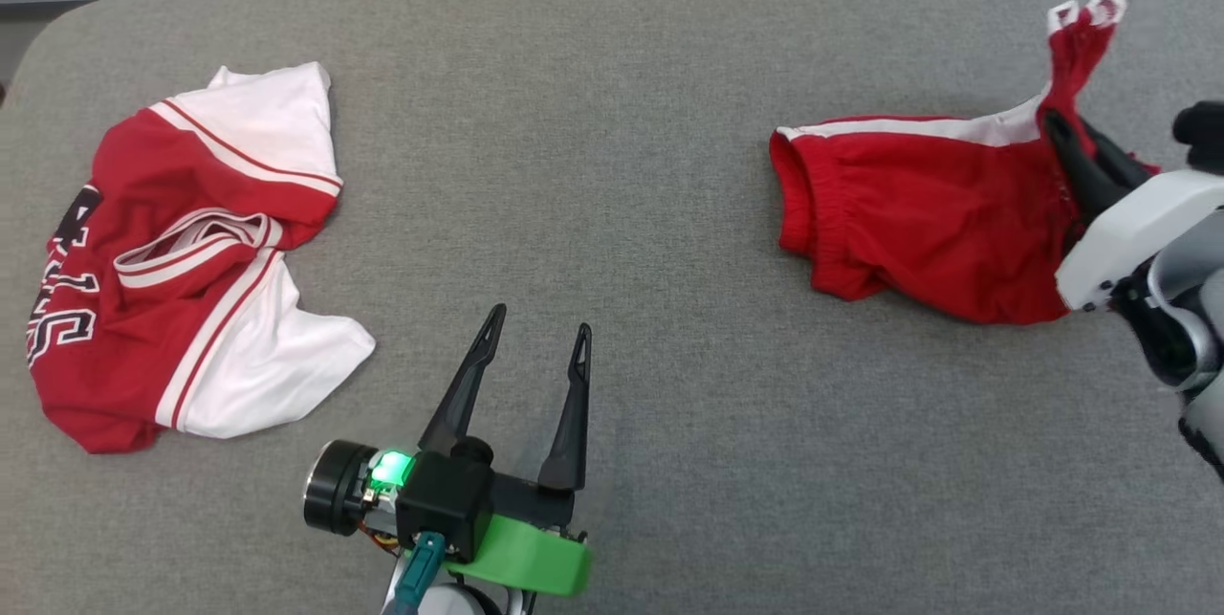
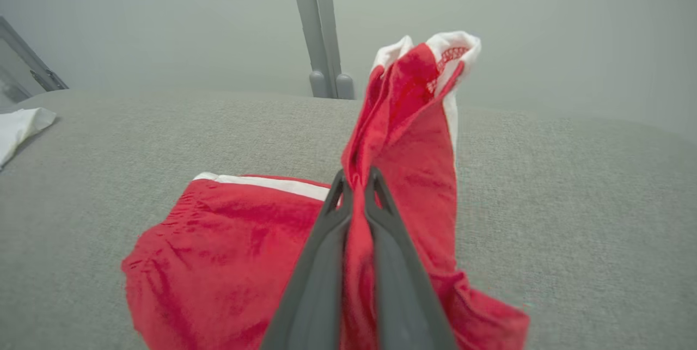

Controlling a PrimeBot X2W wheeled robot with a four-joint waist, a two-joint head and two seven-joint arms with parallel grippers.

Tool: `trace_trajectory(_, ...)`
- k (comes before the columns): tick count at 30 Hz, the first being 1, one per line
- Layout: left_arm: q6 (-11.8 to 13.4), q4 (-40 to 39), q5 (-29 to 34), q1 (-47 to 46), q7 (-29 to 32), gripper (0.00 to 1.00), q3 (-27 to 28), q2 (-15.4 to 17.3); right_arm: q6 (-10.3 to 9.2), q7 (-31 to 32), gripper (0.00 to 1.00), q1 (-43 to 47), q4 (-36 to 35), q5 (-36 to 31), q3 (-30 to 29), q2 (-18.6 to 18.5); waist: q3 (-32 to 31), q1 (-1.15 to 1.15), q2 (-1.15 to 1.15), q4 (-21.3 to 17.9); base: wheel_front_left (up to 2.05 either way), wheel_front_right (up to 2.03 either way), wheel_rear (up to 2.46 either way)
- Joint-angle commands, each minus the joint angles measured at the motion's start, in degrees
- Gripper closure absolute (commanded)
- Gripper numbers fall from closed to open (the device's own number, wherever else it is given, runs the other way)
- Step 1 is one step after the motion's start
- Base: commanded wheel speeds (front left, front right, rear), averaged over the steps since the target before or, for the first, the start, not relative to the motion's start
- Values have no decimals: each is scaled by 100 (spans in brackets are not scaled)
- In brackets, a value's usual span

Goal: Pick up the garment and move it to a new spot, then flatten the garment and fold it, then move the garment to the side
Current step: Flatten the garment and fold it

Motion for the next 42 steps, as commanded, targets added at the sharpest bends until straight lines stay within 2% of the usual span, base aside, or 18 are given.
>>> trace_trajectory(1, 14, 9, -48, 129, -4, 0, -20, 11, -8, 80, 100, 106, -114, -67, -2, 118, -162, 0, 0, 196, 0, 0, 0)
trace_trajectory(7, 61, 7, -155, 163, -4, 0, -105, 6, -7, 521, 100, 306, -536, -272, -63, 608, -199, 0, 0, 514, 0, 0, 0)
trace_trajectory(12, 119, -14, -245, 71, -4, 0, -220, 5, -7, 798, 100, 374, -535, -354, -59, 1006, -150, 0, 0, 703, 0, 0, 0)
trace_trajectory(13, 126, -18, -262, 35, -4, 0, -242, 4, -6, 873, 84, 386, -496, -400, -35, 1075, -135, 0, 0, 738, 0, 0, 0)
trace_trajectory(14, 134, -21, -277, 8, -4, 0, -252, 4, -6, 925, 16, 389, -482, -411, -17, 1140, -124, 0, 0, 757, 0, 0, 0)
trace_trajectory(15, 161, -25, -294, -20, -4, 0, -259, 5, -6, 912, 0, 372, -495, -424, -51, 1215, -114, 0, 0, 772, 0, 0, 0)
trace_trajectory(18, 204, -38, -314, -53, -4, 0, -267, 5, -6, 847, 0, 439, -663, -311, -141, 1285, -111, 0, 0, 786, 0, 0, 0)
trace_trajectory(21, 247, -36, -338, -23, -4, 0, -260, 4, -7, 660, 0, 616, -1001, -249, -380, 1075, -143, 0, 0, 762, 0, 0, 0)
trace_trajectory(25, 298, -47, -317, 123, -4, 0, -176, 4, -6, 431, 0, 1011, -1369, -526, -803, 656, -222, 0, 0, 572, 0, 0, 0)
trace_trajectory(30, 216, -20, -211, 201, -4, 0, -54, 5, -4, 445, 0, 1736, -1576, -641, -1395, 431, -308, 0, 0, 231, 0, 0, 0)
trace_trajectory(37, 180, -19, -159, 243, -4, 0, 8, 7, -4, 97, 0, 2385, -1840, -745, -1747, 626, -397, 0, 0, 29, 0, 0, 0)
trace_trajectory(42, 199, -25, -135, 460, -4, 0, 203, 7, -4, -529, 0, 2790, -1927, -1123, -1560, 801, -655, 0, 0, -189, 0, 0, 0)
